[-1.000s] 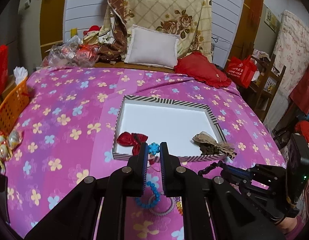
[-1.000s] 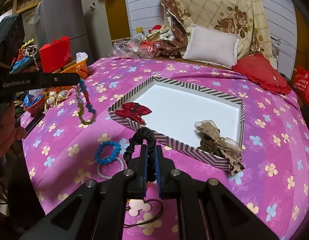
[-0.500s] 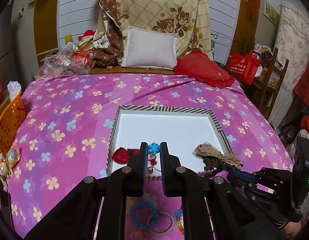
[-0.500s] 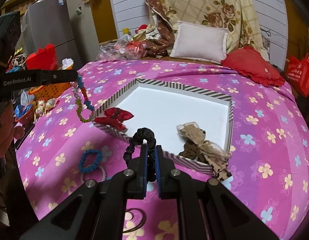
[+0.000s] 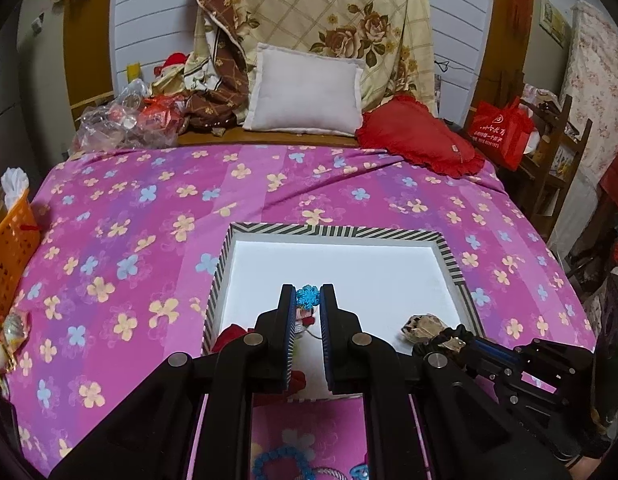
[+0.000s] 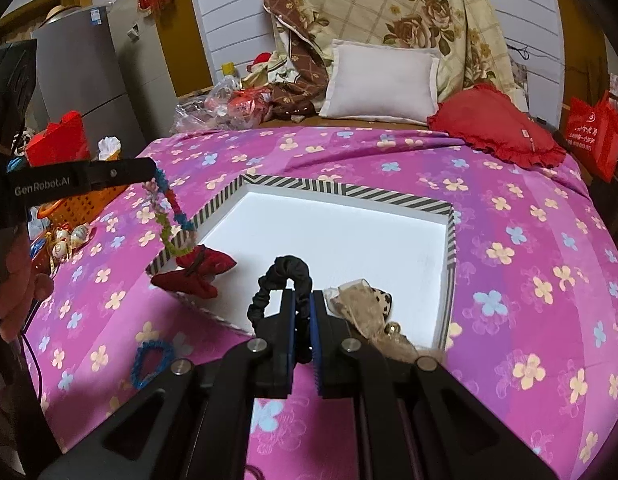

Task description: Organize jewelry

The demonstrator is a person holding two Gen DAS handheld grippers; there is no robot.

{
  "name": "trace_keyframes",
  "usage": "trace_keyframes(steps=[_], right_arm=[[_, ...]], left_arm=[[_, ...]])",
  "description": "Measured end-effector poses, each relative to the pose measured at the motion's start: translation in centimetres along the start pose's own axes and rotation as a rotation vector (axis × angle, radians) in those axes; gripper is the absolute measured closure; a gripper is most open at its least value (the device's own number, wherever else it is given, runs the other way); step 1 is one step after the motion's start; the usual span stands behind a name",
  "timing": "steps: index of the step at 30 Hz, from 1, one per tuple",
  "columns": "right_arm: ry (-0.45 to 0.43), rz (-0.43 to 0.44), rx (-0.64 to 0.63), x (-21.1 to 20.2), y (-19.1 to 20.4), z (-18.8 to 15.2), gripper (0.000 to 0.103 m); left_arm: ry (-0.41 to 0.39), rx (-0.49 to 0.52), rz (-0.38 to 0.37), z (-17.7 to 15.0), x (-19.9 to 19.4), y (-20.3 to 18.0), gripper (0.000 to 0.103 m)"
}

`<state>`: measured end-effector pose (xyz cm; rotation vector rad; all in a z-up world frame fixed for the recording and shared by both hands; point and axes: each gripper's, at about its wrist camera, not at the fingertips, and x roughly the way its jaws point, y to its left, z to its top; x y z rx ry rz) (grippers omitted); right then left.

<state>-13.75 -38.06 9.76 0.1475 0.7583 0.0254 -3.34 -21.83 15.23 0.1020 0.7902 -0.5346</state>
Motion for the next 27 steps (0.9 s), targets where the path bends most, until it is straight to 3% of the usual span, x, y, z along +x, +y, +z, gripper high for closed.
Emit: trace_keyframes(steps=[13, 27], right_arm=[[0.046, 0.006, 0.011, 4.3, 0.0, 0.8, 0.096], [0.143, -0.004, 0.037, 9.1, -1.2, -0.6, 0.096]], left_arm=[[0.076, -0.028, 0.033, -1.5, 4.4, 1.2, 0.103], [0.161, -0.058, 0.076, -4.4, 8.1, 2.7, 0.103]])
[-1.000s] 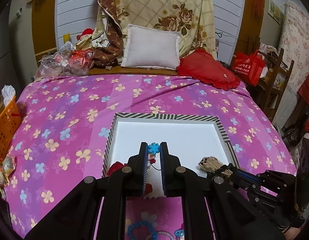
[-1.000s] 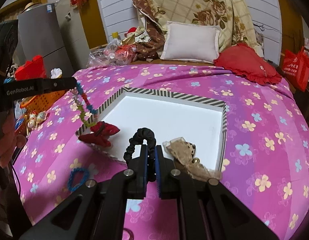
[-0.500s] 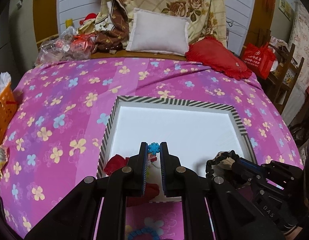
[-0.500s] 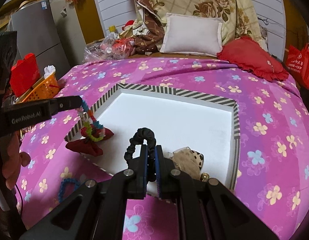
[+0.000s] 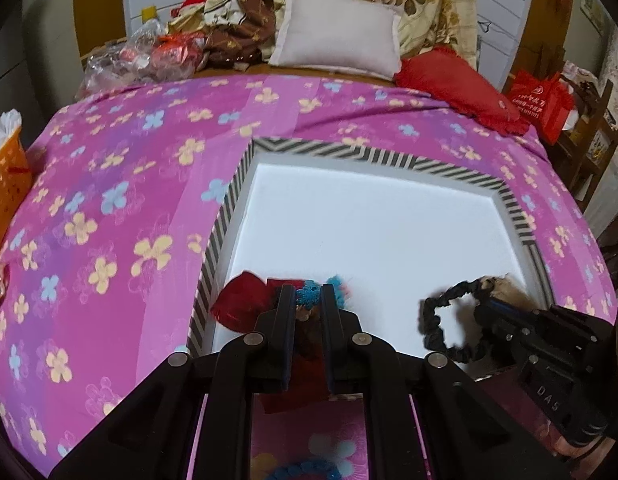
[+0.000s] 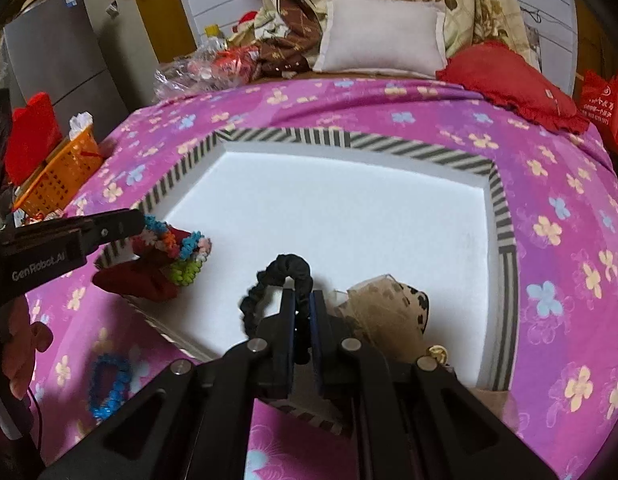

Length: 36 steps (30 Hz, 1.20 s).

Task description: Organize jewelry

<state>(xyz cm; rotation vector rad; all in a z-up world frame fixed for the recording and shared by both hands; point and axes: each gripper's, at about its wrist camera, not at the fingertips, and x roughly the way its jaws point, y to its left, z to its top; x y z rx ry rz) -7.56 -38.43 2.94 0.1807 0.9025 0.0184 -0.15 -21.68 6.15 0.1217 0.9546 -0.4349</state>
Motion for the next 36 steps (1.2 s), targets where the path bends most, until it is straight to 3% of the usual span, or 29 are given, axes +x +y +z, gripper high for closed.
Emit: trace_keyframes(steps=[9, 14, 15, 17, 24, 29, 36], right_arm=[[0.039, -0.046, -0.027, 1.4, 0.3, -0.8, 0.096], [0.026, -0.052, -0.032, 0.4, 0.7, -0.9, 0.075], [0.022, -0.054, -0.029, 0.2, 0.7, -0.9, 0.071], [0.003, -0.049, -0.026, -0.8, 1.0, -1.0, 0.069], [-0.084, -0.048, -0.034, -5.3, 2.6, -1.6, 0.046], [-0.126, -0.038, -0.028, -8.5, 3.6, -3.3, 0.037], [-0.139, -0.035, -0.003, -11.7, 4.3, -6.4, 0.03]], left_arm=[[0.02, 0.006, 0.024, -1.1, 1.4, 0.0, 0.103], [0.012, -0.023, 0.014, -1.2, 1.1, 0.2, 0.102], [0.012, -0.028, 0.022, -1.2, 0.9, 0.3, 0.094], [0.005, -0.032, 0.022, -1.3, 0.5, 0.4, 0.088], [-0.048, -0.023, 0.042, -1.9, -2.7, 0.5, 0.084], [-0.104, -0.007, 0.076, -3.6, -6.0, 0.5, 0.083], [-0.117, 0.0, 0.088, -7.0, -8.9, 0.1, 0.083]])
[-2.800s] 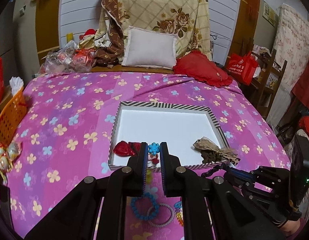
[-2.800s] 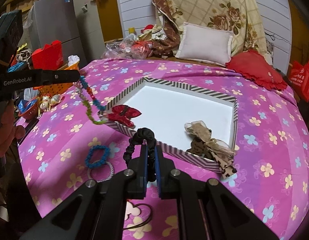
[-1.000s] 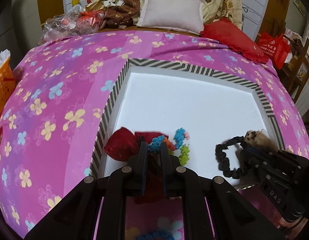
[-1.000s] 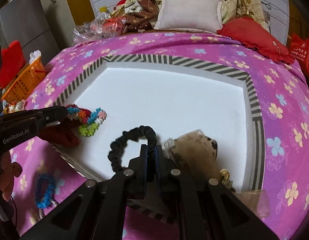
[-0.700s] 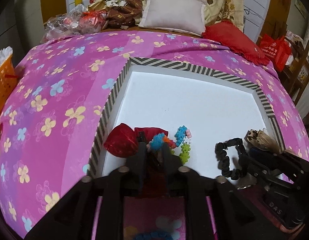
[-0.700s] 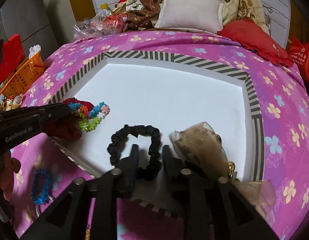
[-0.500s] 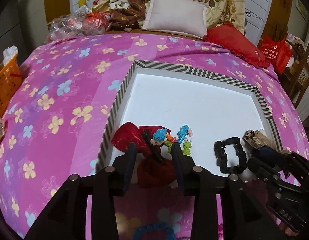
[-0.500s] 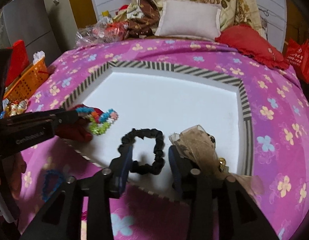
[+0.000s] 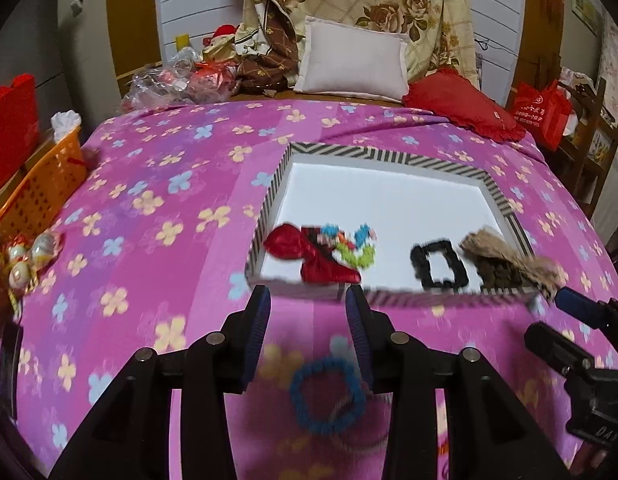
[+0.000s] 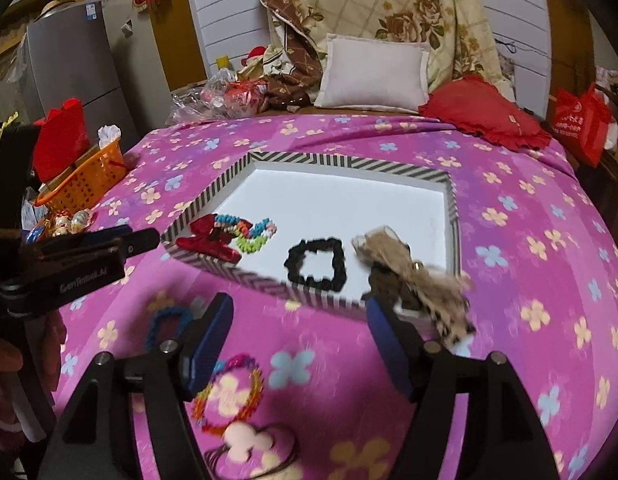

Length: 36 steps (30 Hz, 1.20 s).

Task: Organize jewelry
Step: 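Withdraw both tools from the tray and move toward the remaining bracelets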

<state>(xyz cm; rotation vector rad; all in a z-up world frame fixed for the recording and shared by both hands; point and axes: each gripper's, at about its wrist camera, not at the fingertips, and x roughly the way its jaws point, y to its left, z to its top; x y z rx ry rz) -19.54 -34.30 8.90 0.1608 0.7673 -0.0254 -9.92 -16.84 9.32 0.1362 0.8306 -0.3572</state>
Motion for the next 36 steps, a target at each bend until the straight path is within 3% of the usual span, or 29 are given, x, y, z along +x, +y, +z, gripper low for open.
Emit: trace_keyframes(steps=[14, 25, 36], right_arm=[[0.04, -0.056, 0.02, -2.9, 0.8, -4.4, 0.027], [0.016, -0.067, 0.009, -5.5, 2.2, -5.2, 0.02], [0.009, -0.074, -0.009, -7.3, 3.1, -6.2, 0.02]], left_arm=[[-0.027, -0.006, 0.035, -4.3, -4.0, 0.5, 0.083], [-0.055, -0.012, 0.042, -6.6, -7.1, 1.1, 0.083], [-0.071, 0.004, 0.067, -8.0, -9.2, 1.3, 0.083]])
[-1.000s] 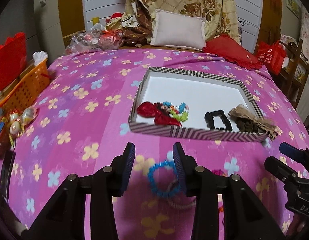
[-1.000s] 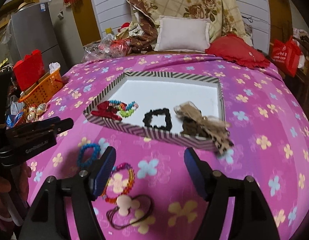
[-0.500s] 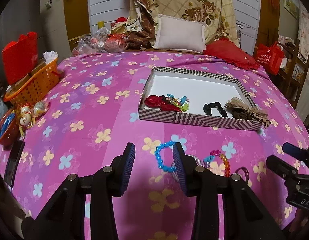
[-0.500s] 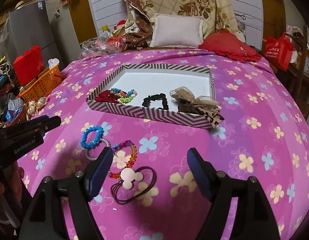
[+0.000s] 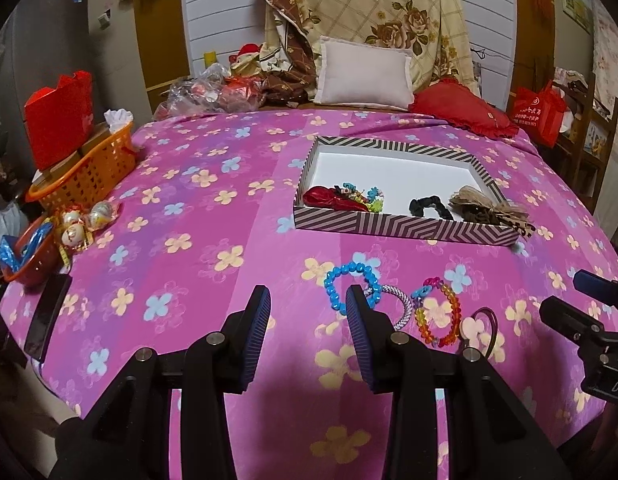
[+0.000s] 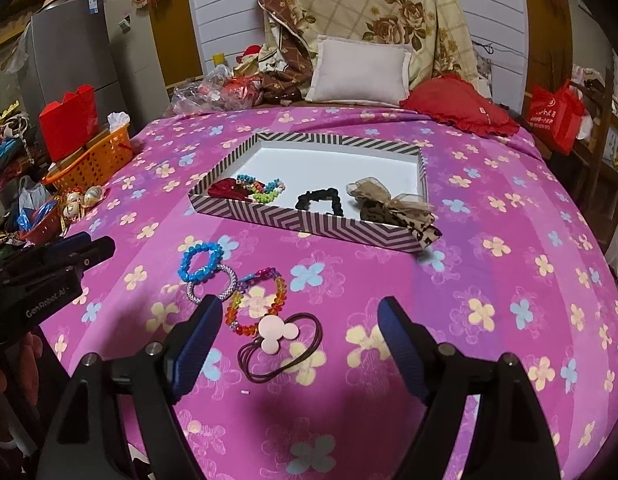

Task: Organize jewelry
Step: 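Withdraw both tools from the tray and move toward the remaining bracelets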

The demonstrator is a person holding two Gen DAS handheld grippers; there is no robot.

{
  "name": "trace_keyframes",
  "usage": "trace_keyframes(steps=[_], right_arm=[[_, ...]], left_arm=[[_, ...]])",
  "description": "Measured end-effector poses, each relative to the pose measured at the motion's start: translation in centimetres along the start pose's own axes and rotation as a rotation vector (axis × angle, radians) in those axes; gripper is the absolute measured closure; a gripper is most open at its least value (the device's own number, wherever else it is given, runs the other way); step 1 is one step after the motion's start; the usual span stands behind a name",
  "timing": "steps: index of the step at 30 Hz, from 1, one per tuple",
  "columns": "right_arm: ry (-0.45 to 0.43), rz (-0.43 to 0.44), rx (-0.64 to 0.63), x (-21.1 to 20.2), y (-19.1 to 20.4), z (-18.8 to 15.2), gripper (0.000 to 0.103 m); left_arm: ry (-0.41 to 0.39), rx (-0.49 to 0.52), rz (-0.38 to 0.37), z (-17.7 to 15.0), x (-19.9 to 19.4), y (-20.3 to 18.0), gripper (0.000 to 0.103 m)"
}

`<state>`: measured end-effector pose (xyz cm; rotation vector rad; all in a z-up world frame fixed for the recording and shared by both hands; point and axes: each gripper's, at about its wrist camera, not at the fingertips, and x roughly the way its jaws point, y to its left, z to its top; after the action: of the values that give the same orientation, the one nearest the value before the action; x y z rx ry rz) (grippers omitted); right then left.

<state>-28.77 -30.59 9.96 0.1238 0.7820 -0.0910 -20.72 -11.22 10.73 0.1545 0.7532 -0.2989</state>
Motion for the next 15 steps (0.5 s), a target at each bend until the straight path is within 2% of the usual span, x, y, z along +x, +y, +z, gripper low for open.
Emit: trace_keyframes(steps=[8, 15], right_arm=[[0.0, 0.001, -0.002, -0.31, 0.0, -0.27, 0.02], [0.001, -0.006, 0.009, -0.6, -0.52, -0.87, 0.02]], left_arm=[[-0.006, 0.001, 0.002, -0.31, -0.63, 0.13, 0.083], [0.036, -0.041, -0.023, -0.91, 0.12, 0.9, 0.083]])
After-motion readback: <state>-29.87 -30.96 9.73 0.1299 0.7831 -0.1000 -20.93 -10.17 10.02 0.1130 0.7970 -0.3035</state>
